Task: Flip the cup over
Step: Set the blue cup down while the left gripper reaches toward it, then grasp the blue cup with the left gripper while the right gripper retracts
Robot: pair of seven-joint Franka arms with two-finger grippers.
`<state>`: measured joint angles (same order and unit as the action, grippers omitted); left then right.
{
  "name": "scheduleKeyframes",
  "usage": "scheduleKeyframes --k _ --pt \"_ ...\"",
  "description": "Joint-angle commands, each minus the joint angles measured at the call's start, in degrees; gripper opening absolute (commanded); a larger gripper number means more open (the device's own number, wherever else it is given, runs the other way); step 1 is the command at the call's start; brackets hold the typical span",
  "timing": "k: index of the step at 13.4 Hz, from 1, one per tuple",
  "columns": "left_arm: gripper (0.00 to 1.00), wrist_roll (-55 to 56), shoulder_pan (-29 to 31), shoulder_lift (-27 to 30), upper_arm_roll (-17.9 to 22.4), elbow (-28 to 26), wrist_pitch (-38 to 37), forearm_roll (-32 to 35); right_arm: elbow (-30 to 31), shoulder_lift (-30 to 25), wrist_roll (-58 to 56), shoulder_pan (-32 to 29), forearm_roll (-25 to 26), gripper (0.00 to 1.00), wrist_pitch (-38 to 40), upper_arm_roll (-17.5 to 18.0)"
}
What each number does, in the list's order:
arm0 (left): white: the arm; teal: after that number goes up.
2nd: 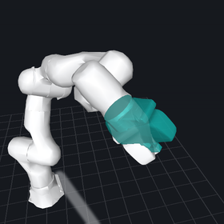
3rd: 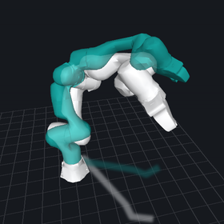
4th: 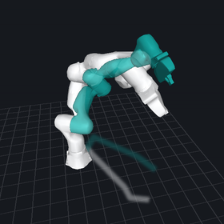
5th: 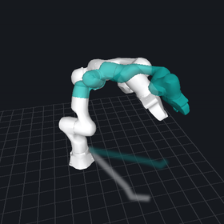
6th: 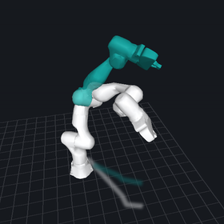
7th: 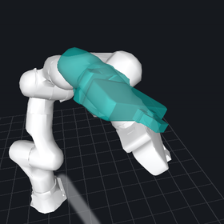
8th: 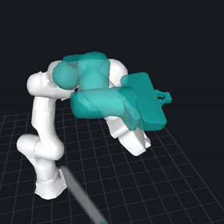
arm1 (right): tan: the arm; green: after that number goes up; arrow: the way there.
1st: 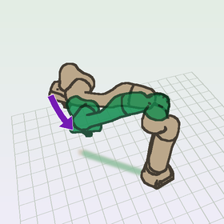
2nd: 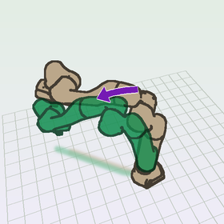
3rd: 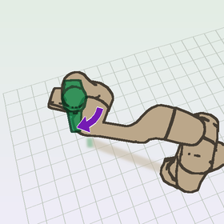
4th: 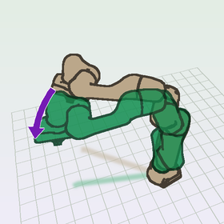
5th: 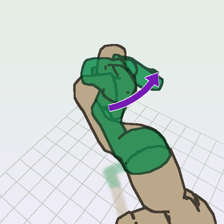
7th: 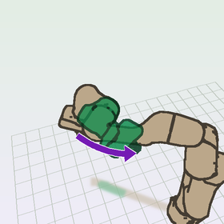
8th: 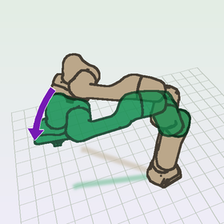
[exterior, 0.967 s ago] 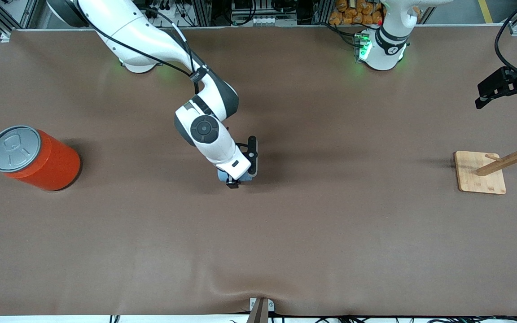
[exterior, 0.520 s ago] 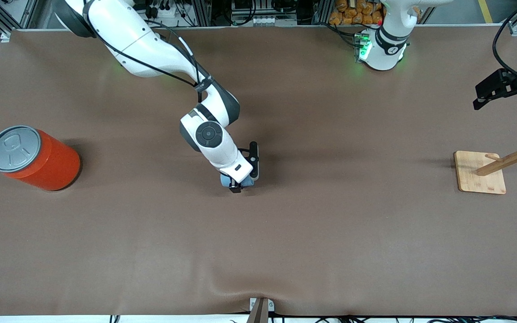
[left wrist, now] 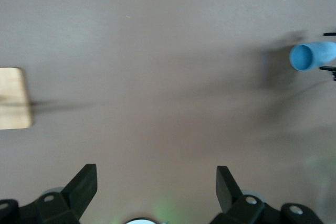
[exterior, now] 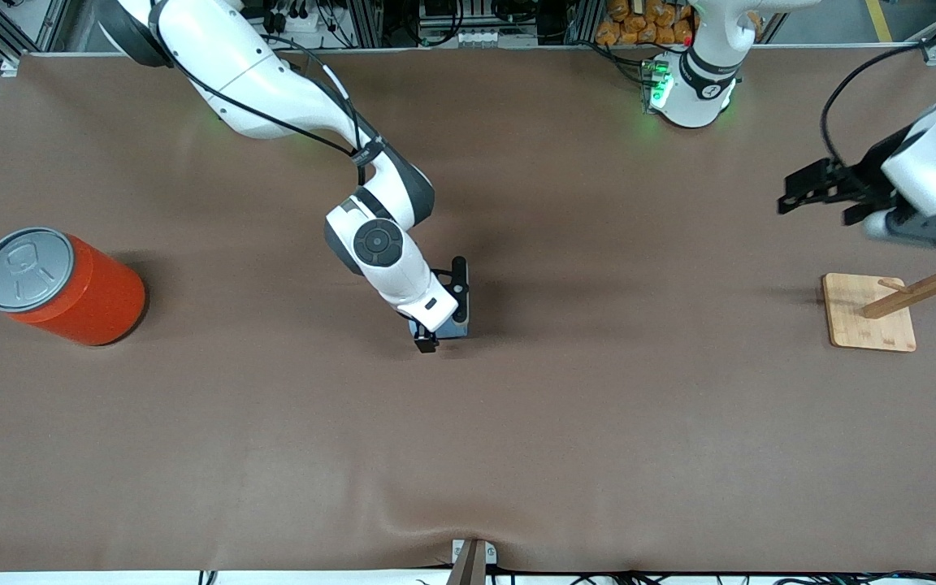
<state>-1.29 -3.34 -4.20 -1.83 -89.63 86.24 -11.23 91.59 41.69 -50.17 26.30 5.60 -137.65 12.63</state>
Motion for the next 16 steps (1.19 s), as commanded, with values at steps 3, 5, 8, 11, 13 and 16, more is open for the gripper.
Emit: scheduleKeyframes --k 3,5,8,11,13,16 --pt "1.0 0.0 -1.6 -3.9 -4.1 -8.9 12.3 -9.1 0.2 -5.6 14.1 0.2 0.5 1.0 10.1 0.4" --pt "1.0 -0.1 -1.7 -3.9 -8.0 -14.4 20.1 -13.0 0.2 -7.1 17.8 0.0 0.4 1.0 12.5 0.4" --pt "1.0 -0.2 -1.7 -7.6 -13.9 -19.0 29.0 -19.1 0.4 -12.0 25.4 -0.5 1.0 1.0 14.6 -0.3" --pt "1.0 -0.5 -2.1 -13.6 -17.8 -19.7 35.6 -23.1 0.4 -16.4 27.3 -6.5 0.7 1.0 15.8 -1.6" --pt "1.0 -1.0 -3.2 -19.1 -19.6 -19.2 42.4 -26.3 0.3 -20.2 27.1 -11.0 0.2 1.0 21.5 -1.5" --pt "1.0 -2.7 -4.8 -25.5 -22.2 -17.9 50.6 -32.7 0.5 -25.2 26.8 -19.1 0.2 1.0 29.3 -1.6"
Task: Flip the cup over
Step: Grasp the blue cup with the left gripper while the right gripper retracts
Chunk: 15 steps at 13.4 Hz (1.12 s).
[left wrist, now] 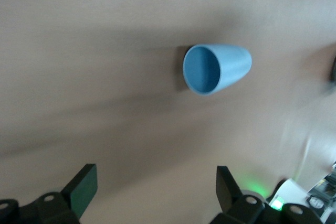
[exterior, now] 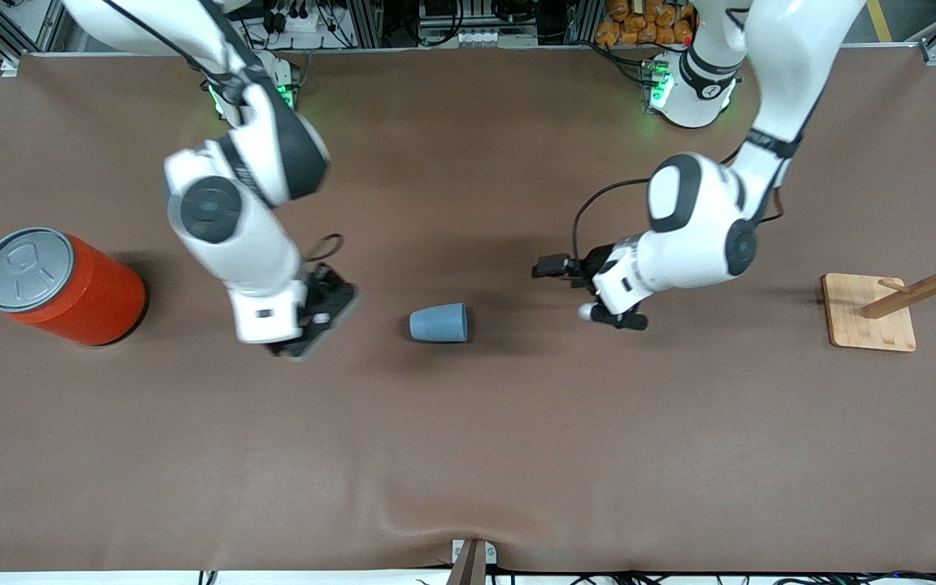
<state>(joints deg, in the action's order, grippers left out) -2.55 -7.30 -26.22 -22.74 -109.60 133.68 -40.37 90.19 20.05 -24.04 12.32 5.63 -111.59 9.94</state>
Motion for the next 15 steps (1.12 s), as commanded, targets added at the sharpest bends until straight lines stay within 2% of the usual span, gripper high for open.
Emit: scheduleKeyframes --k 1,3,5,7,9,11,13,15 --pt "1.0 -3.1 -1.0 -5.2 -1.5 2.4 4.1 -6.4 1.7 -4.5 0.6 -8.0 -0.7 1.0 5.1 1.5" --pt "1.0 -9.1 -1.8 -7.3 -1.5 3.3 4.7 -15.3 1.5 -7.7 0.6 -11.4 -4.5 1.0 9.2 1.0" --pt "1.0 -15.3 -2.4 -9.3 -1.5 4.3 4.7 -24.0 1.7 -11.2 0.9 -13.6 -4.8 1.0 11.3 0.8" --pt "0.94 -21.0 -3.7 -11.6 -1.4 5.5 4.9 -29.8 1.6 -15.0 3.5 -12.8 -5.0 1.0 13.2 -2.4" --pt "0.82 -24.9 -4.9 -13.8 -1.4 7.4 5.0 -34.7 1.5 -17.8 6.5 -10.3 -7.5 1.0 15.7 -7.6" --pt "0.73 -27.9 -7.1 -16.0 -1.2 9.3 5.1 -40.1 1.0 -20.9 9.4 -10.0 -8.1 1.0 19.3 -10.3" --pt "0.72 -30.7 -7.7 -18.4 -1.0 11.9 5.4 -42.9 -0.2 -22.0 14.3 -10.2 -8.0 1.0 22.7 -11.3" --pt "0.71 -31.6 -7.8 -20.0 -0.9 13.3 5.5 -43.0 -3.3 -21.8 20.9 -9.3 -8.0 1.0 24.7 -13.2"
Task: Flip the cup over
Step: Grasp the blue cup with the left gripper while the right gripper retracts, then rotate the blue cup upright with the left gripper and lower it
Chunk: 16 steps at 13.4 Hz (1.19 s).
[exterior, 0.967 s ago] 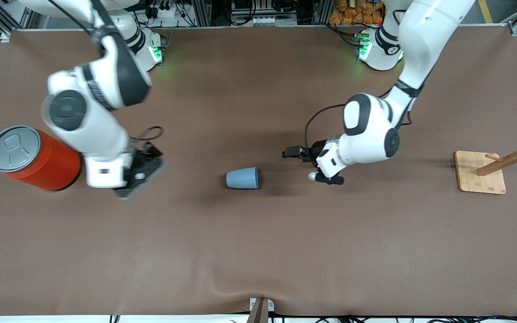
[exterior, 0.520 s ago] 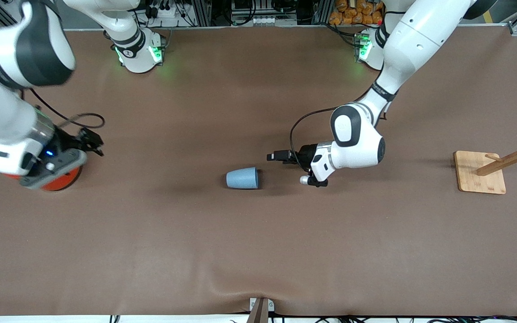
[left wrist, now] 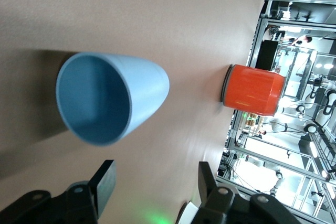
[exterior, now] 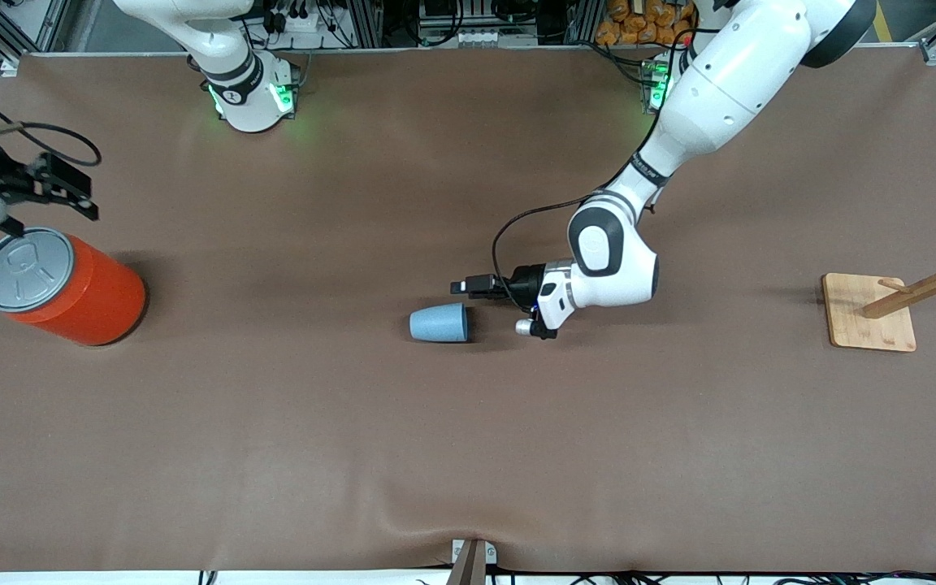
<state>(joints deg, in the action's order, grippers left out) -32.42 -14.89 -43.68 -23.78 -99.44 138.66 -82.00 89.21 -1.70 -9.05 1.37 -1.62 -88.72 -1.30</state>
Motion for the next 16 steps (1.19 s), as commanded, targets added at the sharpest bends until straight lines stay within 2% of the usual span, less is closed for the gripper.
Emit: scheduleKeyframes --k 1,3,5,7,9,10,11,12,14,15,16 --pt "0.7 -1.8 -0.2 -2.8 0.1 3.7 0.6 -1.1 -2.7 0.1 7.1 1.9 -0.8 1.0 2.2 -2.8" --pt "0.68 -2.2 -0.2 -3.0 0.3 3.8 0.6 -0.9 -3.8 0.2 7.7 1.0 -0.9 1.0 2.4 -2.8" --pt "0.63 -2.9 -1.4 -3.6 1.7 4.6 0.6 -0.9 -4.0 0.2 9.6 1.0 -0.8 1.0 3.6 -2.9" --pt "0.6 -3.4 -4.0 -4.2 4.8 6.4 0.6 -1.1 -5.6 0.3 15.1 0.0 -0.8 1.0 6.3 -3.5" --pt "0.58 -3.4 -4.6 -4.9 5.3 7.3 0.6 -1.6 -5.9 1.0 14.2 -1.6 -0.8 1.0 6.5 -3.5" --pt "0.46 -3.4 -4.8 -5.3 5.3 7.8 0.6 -1.5 -5.9 1.3 13.5 -1.6 -0.8 1.0 5.9 -3.5" --pt "0.39 -3.5 -5.0 -5.6 5.3 8.0 0.6 -1.6 -5.9 2.1 13.5 -1.7 -1.2 1.0 5.1 -3.4" --pt "0.37 -3.4 -5.3 -6.2 5.3 9.0 0.6 -1.6 -6.0 2.9 14.0 -1.6 -1.1 1.0 4.3 -3.4" --pt "0.25 -3.4 -5.7 -7.2 5.3 10.6 1.2 -1.7 -6.1 2.9 13.7 -0.9 -0.2 1.0 4.9 -3.2" --pt "0.16 -3.4 -6.1 -7.7 5.3 10.8 2.0 -1.8 -5.9 2.9 13.4 -1.2 -0.4 1.0 5.0 -3.2" --pt "0.01 -3.4 -6.1 -7.8 5.3 10.8 2.1 -1.8 -5.9 2.9 13.4 -1.4 -0.5 1.0 5.0 -3.2"
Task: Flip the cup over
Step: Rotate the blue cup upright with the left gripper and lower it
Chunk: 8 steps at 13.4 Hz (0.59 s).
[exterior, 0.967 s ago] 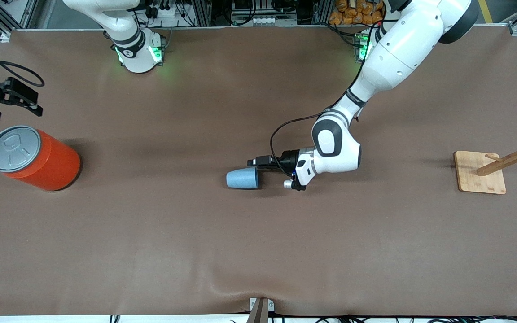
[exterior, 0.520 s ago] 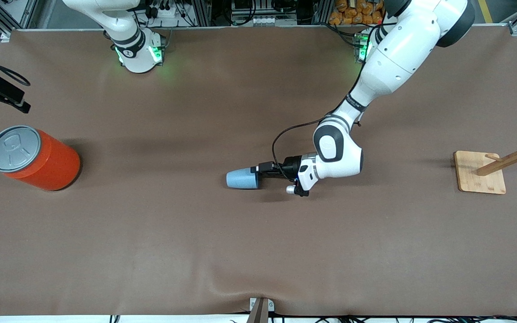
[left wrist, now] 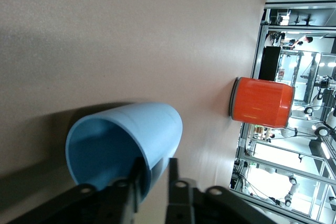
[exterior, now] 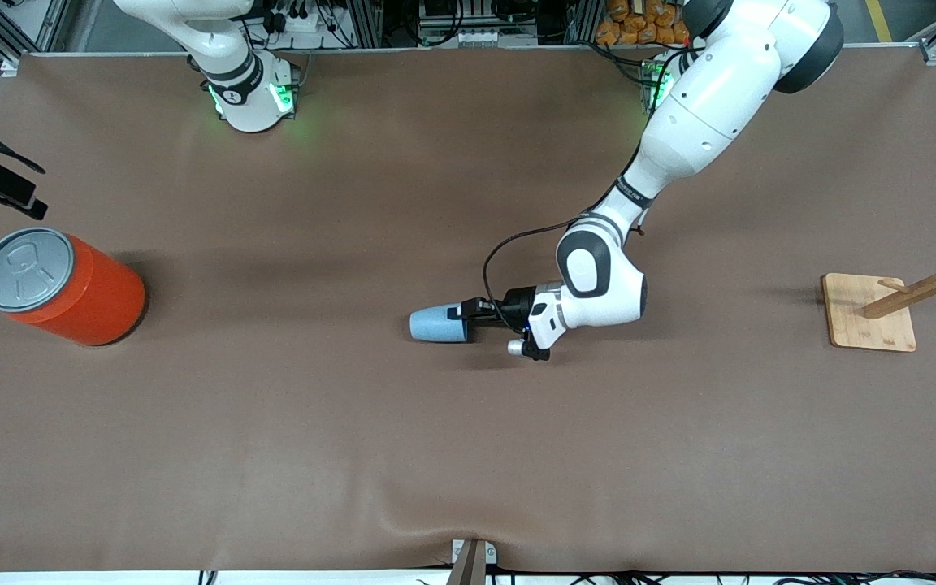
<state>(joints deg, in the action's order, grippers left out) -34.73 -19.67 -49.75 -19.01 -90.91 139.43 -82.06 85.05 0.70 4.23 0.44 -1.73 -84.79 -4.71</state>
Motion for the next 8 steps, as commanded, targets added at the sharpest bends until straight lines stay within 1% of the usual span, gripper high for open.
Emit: scheduleKeyframes --k 1,5,7,8 --pt "0.0 -1.0 -1.2 -1.2 0.6 2.2 1.4 -1.7 -1.6 0.5 0.2 -0.3 -0.4 1.0 1.2 0.2" --pt "0.0 4.1 -0.4 3.3 0.9 2.2 1.4 0.3 -1.6 0.5 0.6 -0.4 -0.7 1.0 1.2 0.2" --pt "0.0 8.2 0.1 6.5 1.0 1.4 1.1 4.0 -1.5 0.5 0.6 -0.4 -0.8 1.0 1.7 0.2" --pt "0.0 12.4 0.9 8.5 1.0 0.8 0.8 7.2 -1.5 0.5 0.5 -0.4 -0.9 1.0 1.7 0.2"
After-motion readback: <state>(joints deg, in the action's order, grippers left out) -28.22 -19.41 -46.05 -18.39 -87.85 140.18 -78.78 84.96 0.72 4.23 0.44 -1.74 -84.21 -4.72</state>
